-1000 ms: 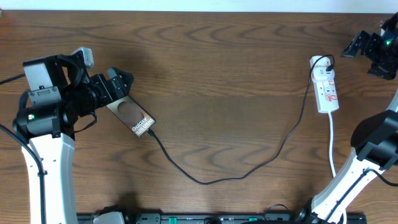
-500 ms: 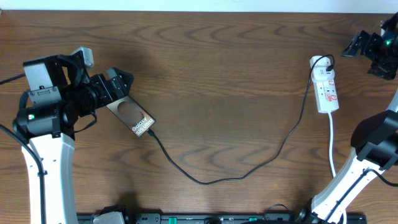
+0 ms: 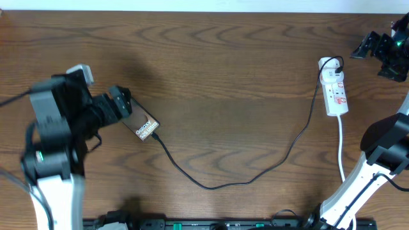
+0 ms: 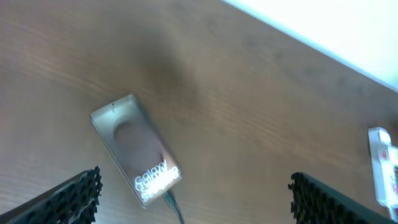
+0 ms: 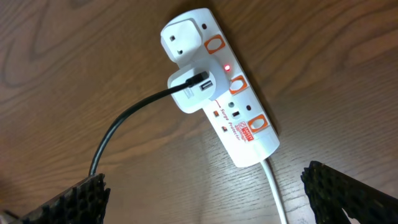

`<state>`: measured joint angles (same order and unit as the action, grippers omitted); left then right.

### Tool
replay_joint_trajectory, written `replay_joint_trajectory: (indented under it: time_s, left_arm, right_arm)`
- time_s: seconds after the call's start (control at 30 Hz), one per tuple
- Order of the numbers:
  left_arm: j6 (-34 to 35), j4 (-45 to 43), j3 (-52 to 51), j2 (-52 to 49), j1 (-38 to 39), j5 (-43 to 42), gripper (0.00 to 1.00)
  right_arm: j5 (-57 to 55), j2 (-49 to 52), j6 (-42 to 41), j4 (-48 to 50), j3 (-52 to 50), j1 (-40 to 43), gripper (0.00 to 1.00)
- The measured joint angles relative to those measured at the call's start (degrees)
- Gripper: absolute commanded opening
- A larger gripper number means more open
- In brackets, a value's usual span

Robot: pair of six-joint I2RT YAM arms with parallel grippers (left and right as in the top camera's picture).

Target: Plug charger to phone and switch on socket

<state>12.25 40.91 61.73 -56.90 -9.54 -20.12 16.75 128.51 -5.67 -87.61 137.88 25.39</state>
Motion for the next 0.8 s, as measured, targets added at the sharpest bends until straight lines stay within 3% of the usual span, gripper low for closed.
replay_joint_trajectory:
  time_s: [0.43,0.57,0.8]
  left_arm:
    - [-0.04,-43.85,-39.65,32.57,5.88,7.58,0.95]
    - [-0.85,-50.71,-47.76,37.16,5.9,8.17,0.96]
    - [-5.46,-52.26,-56.48,46.47,5.9,8.46,0.96]
  right_arm:
    - [-0.09,0.0,0.0,0.04,0.0,0.04,0.99]
    - [-0.09,0.0,0.0,0.0,0.0,0.04,0.99]
    - [-0.09,0.0,0.0,0.02,0.0,0.04,0.99]
